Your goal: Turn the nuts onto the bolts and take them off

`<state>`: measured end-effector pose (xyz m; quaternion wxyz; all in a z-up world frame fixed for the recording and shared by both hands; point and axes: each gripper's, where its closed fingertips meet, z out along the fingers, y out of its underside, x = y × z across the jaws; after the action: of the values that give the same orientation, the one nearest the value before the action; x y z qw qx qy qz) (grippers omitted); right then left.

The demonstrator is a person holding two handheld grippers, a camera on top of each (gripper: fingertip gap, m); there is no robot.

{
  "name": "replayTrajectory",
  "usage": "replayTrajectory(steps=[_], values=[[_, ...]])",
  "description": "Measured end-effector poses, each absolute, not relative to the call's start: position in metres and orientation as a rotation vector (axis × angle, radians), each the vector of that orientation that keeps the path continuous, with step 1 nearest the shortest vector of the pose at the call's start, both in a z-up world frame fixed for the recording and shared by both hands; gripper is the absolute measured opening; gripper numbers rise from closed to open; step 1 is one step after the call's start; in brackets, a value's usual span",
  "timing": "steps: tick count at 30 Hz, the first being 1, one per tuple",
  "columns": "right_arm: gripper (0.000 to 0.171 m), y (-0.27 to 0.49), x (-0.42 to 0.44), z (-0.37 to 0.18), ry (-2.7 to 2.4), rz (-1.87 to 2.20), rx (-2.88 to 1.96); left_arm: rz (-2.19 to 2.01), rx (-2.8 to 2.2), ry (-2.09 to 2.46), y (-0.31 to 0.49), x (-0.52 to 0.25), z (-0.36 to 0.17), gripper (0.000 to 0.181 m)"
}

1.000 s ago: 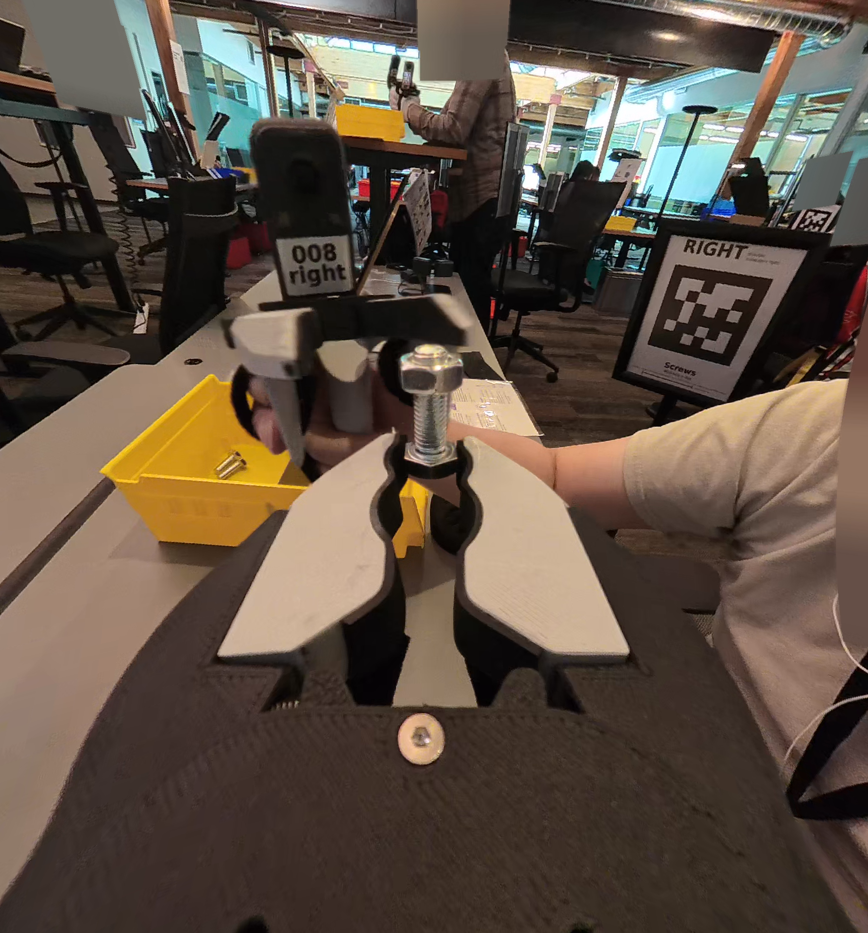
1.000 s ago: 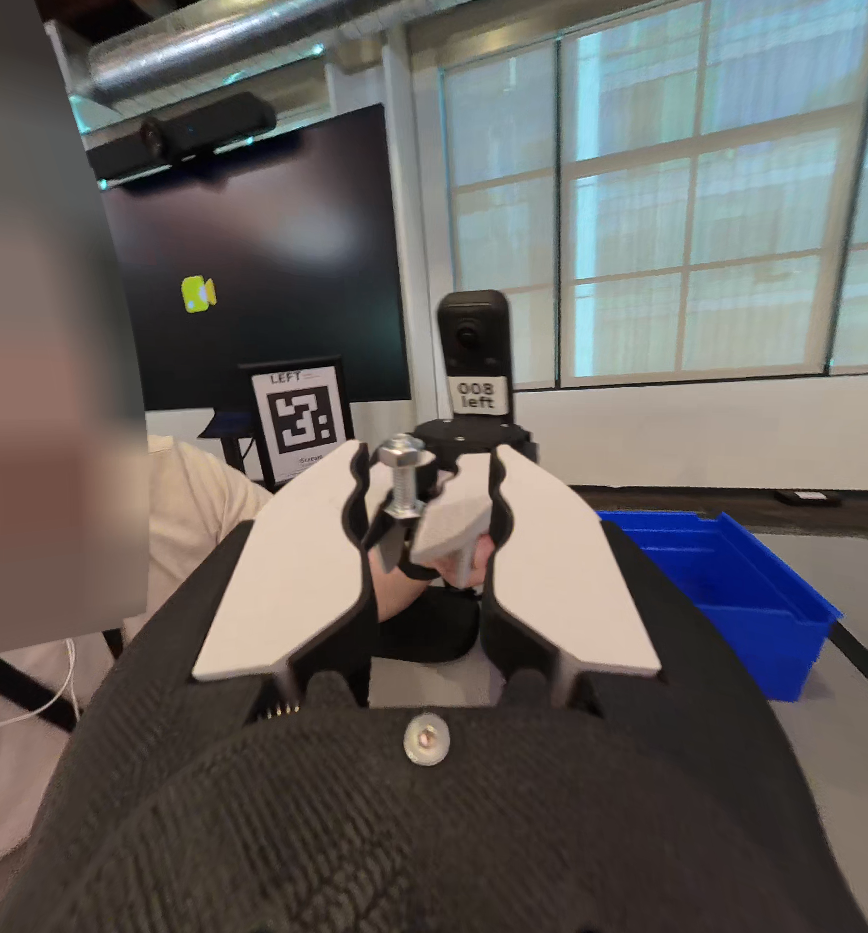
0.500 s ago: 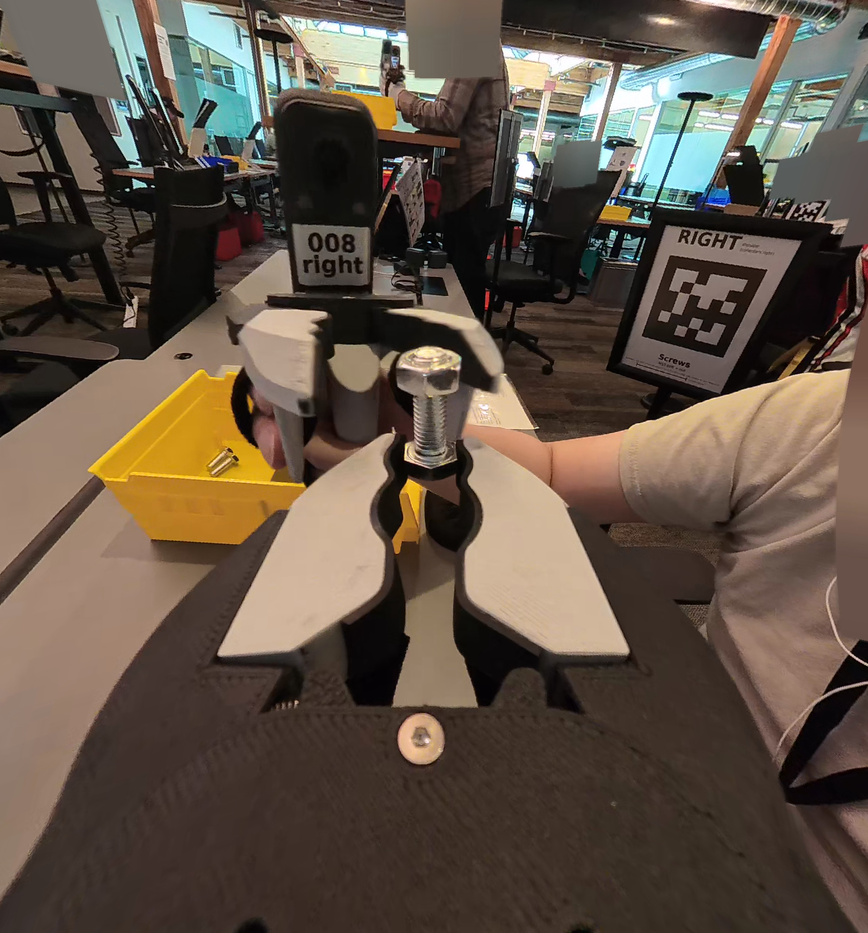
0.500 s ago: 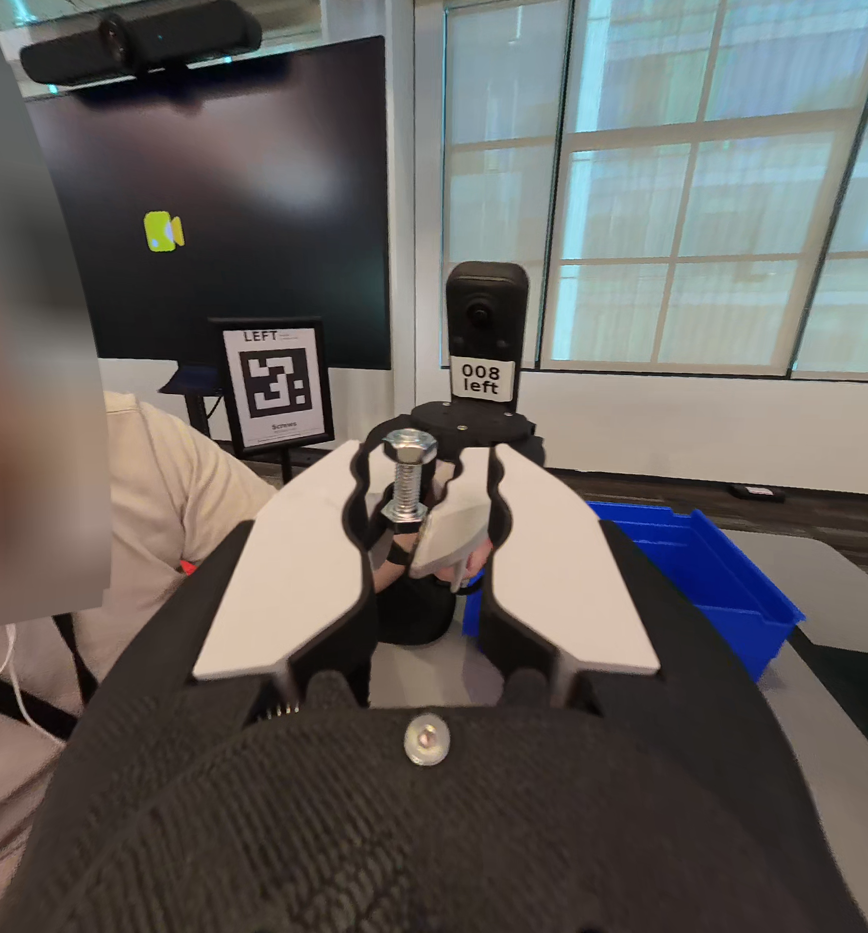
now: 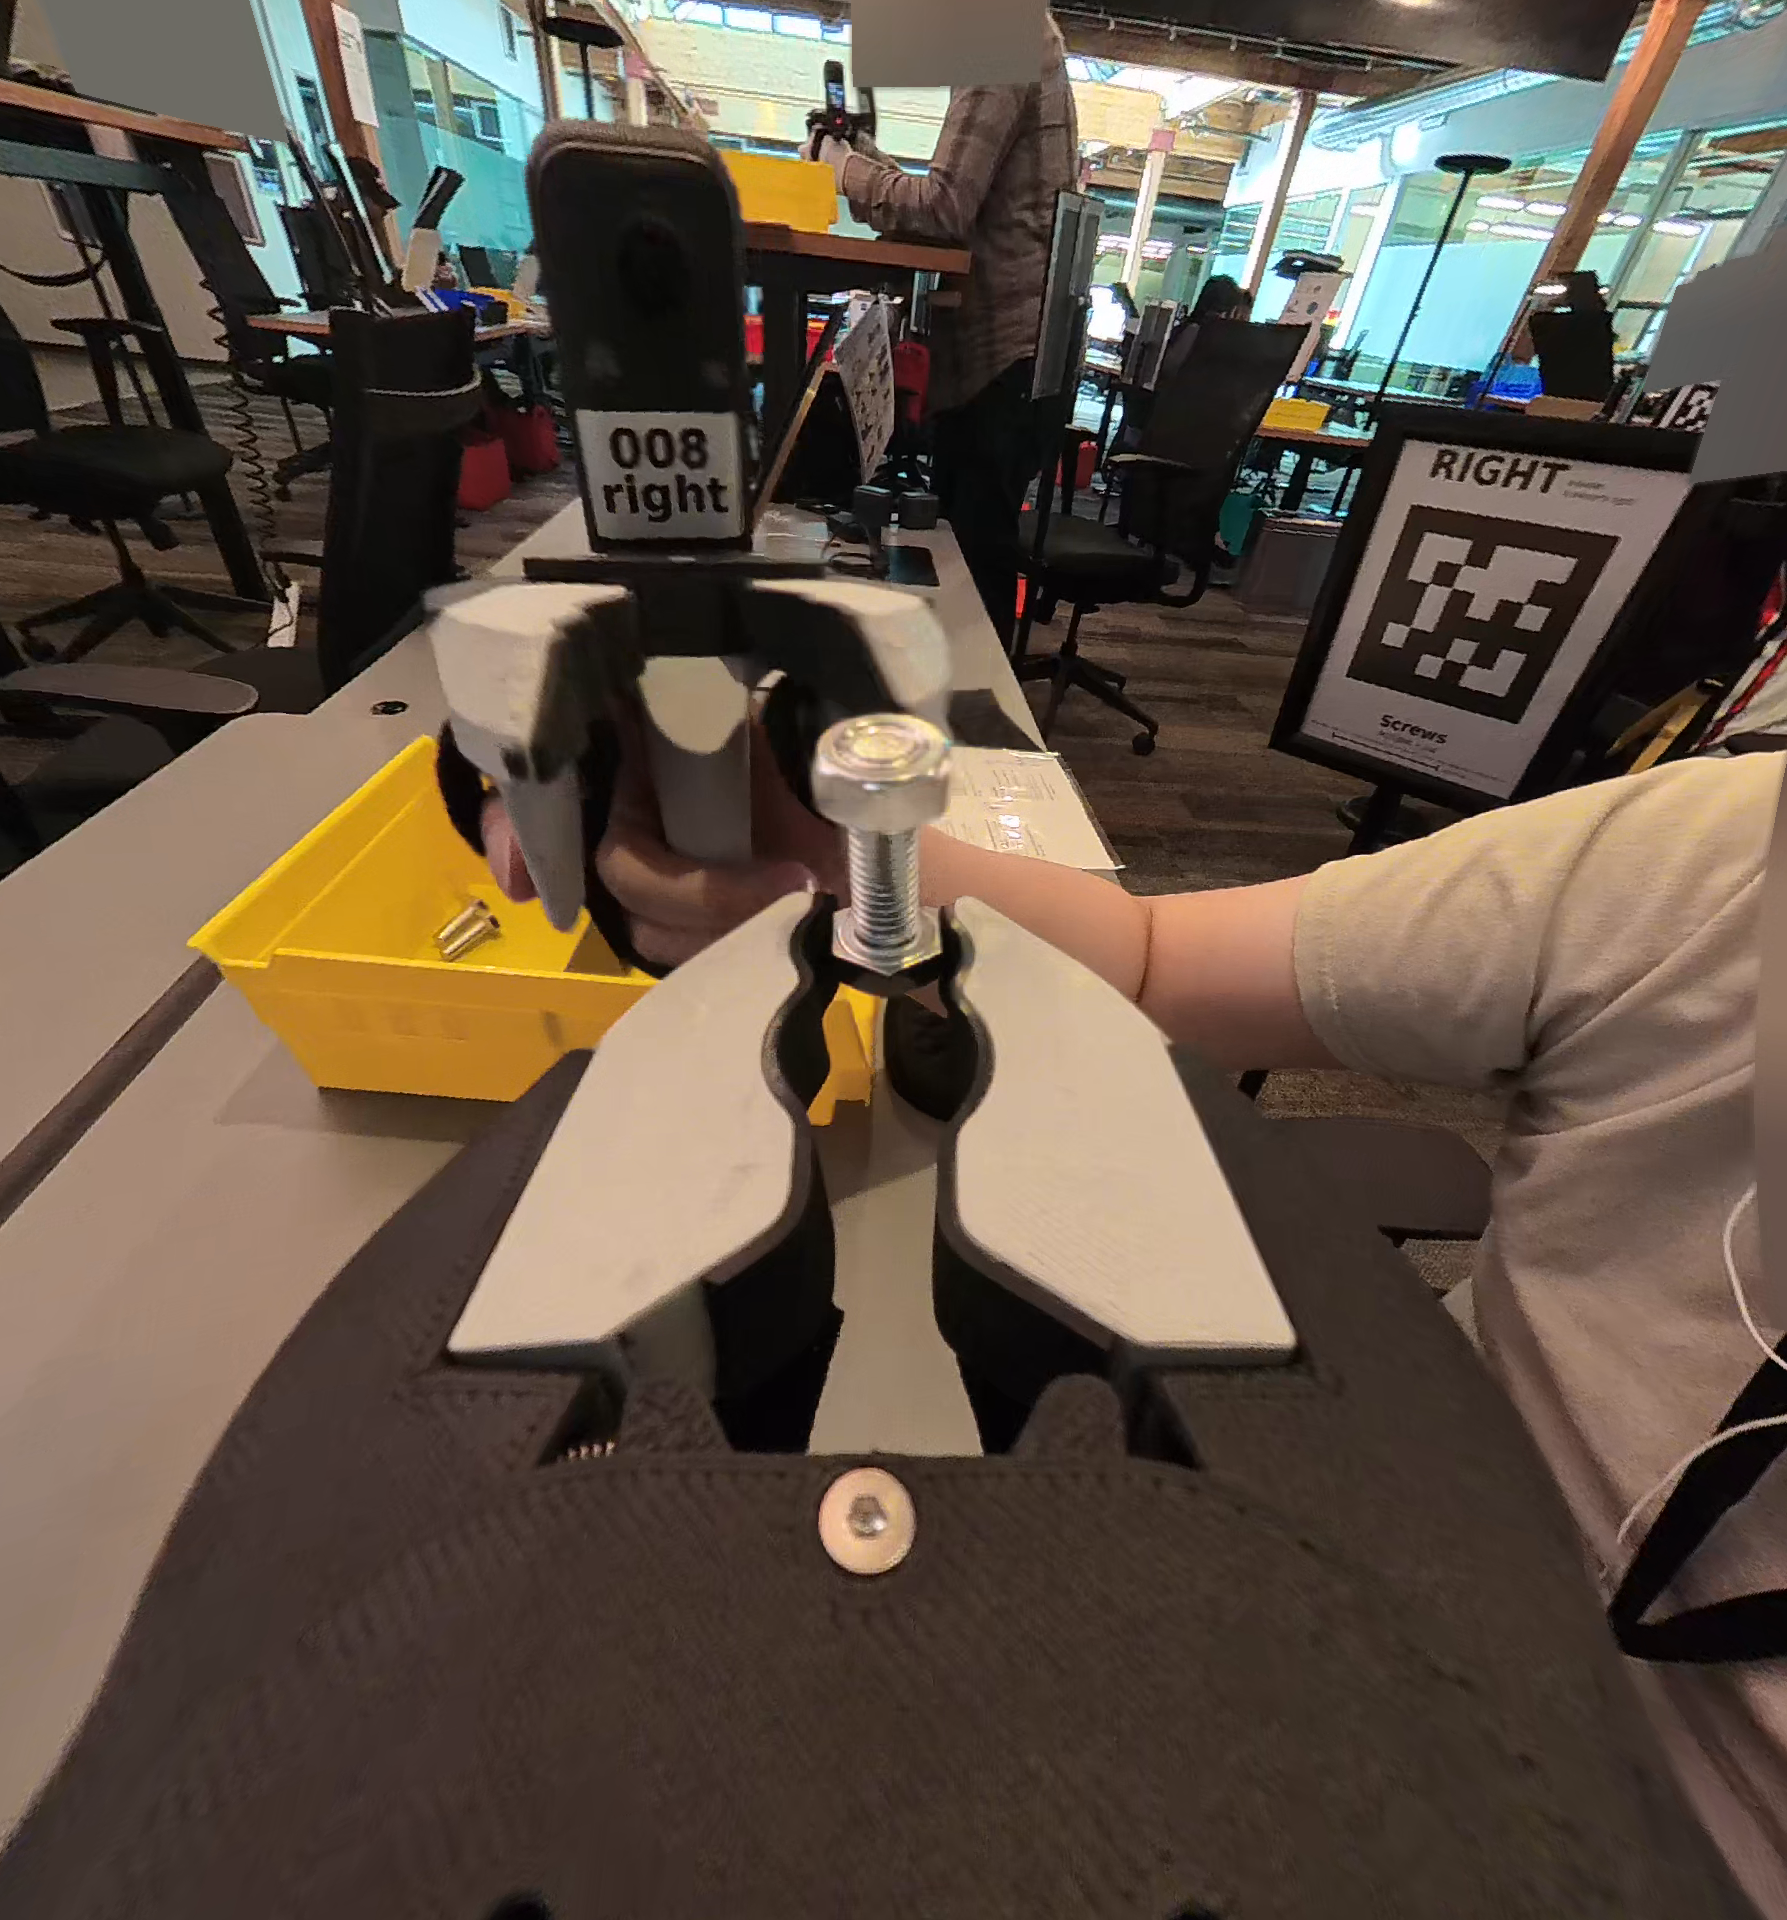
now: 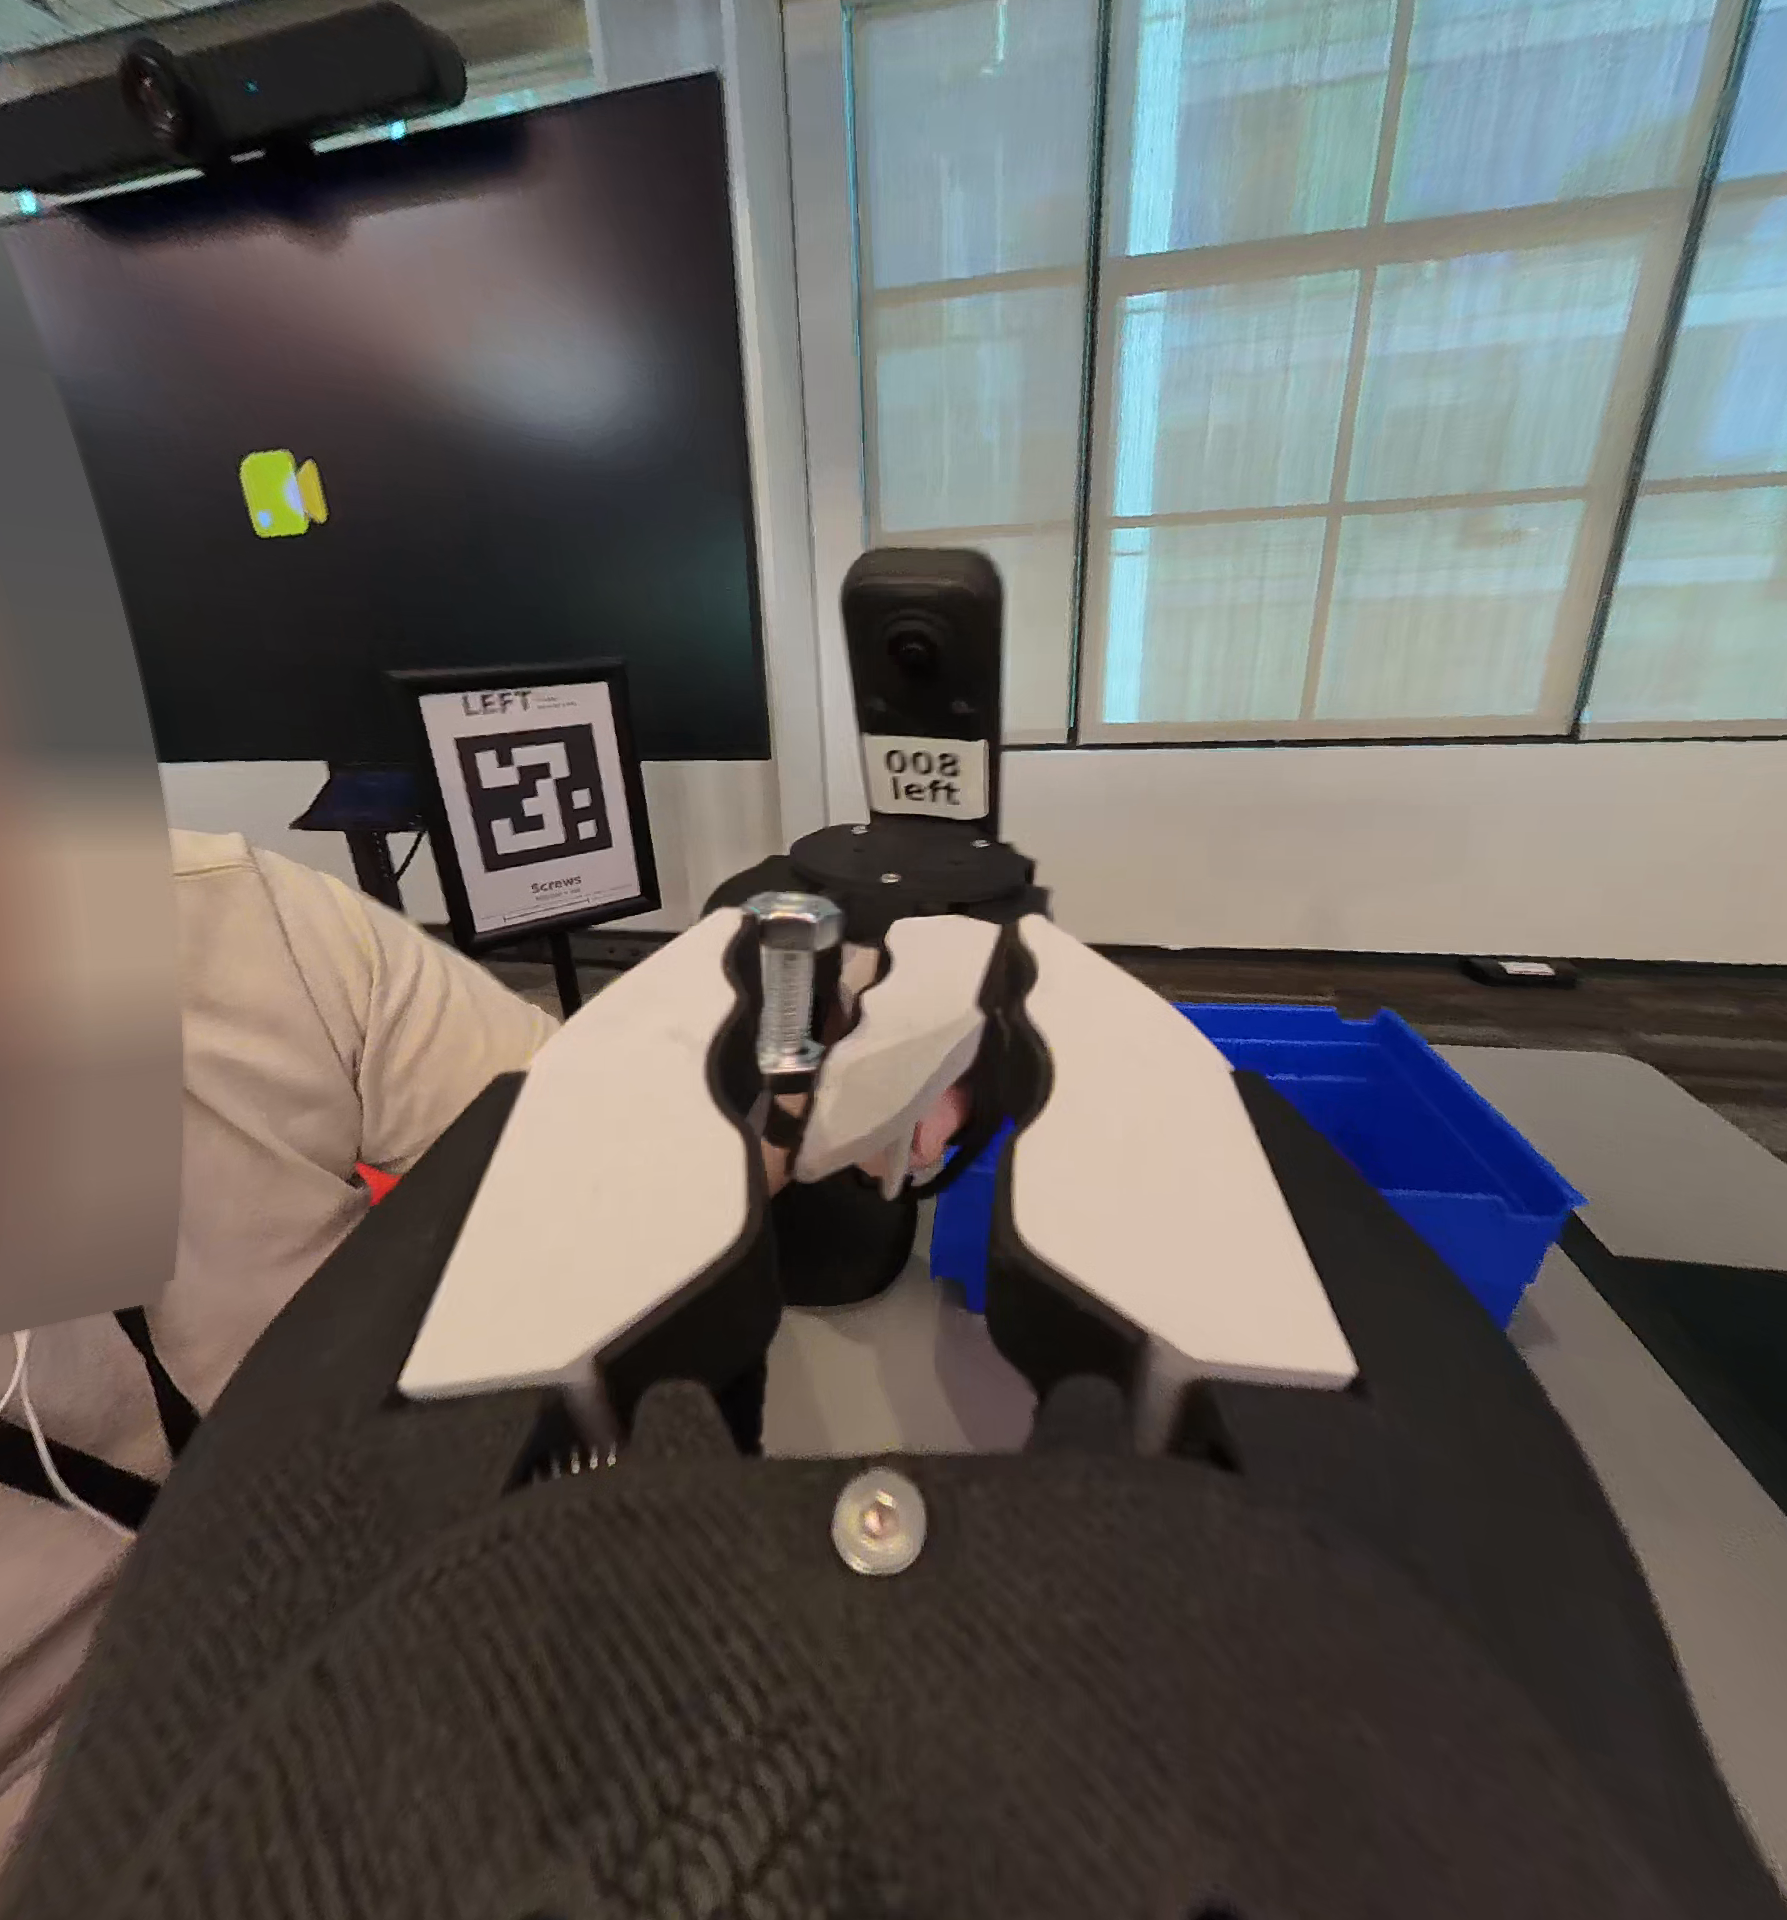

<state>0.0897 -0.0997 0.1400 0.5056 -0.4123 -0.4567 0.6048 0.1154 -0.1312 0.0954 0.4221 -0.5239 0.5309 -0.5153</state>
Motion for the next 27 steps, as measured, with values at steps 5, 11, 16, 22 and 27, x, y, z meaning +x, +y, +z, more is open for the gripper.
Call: replayTrajectory(steps=[5,11,16,22,27], values=[[0.043,-0.117,0.091,0.151,-1.141,1.431,-0.936,-1.278,-1.318,1.341,-0.131,0.116,0.094,0.018],[0.042,-0.103,0.093,0.146,-1.123,1.315,-0.997,-1.298,-1.307,1.342,-0.134,0.115,0.096,0.018],[0.042,-0.118,0.093,0.151,-1.170,1.338,-0.964,-1.292,-1.311,1.345,-0.134,0.115,0.097,0.018],[0.041,-0.100,0.092,0.142,-1.133,1.291,-1.044,-1.299,-1.307,1.341,-0.135,0.115,0.097,0.018],[0.039,-0.116,0.097,0.155,-1.150,1.302,-0.968,-1.292,-1.303,1.352,-0.136,0.115,0.098,0.018]])
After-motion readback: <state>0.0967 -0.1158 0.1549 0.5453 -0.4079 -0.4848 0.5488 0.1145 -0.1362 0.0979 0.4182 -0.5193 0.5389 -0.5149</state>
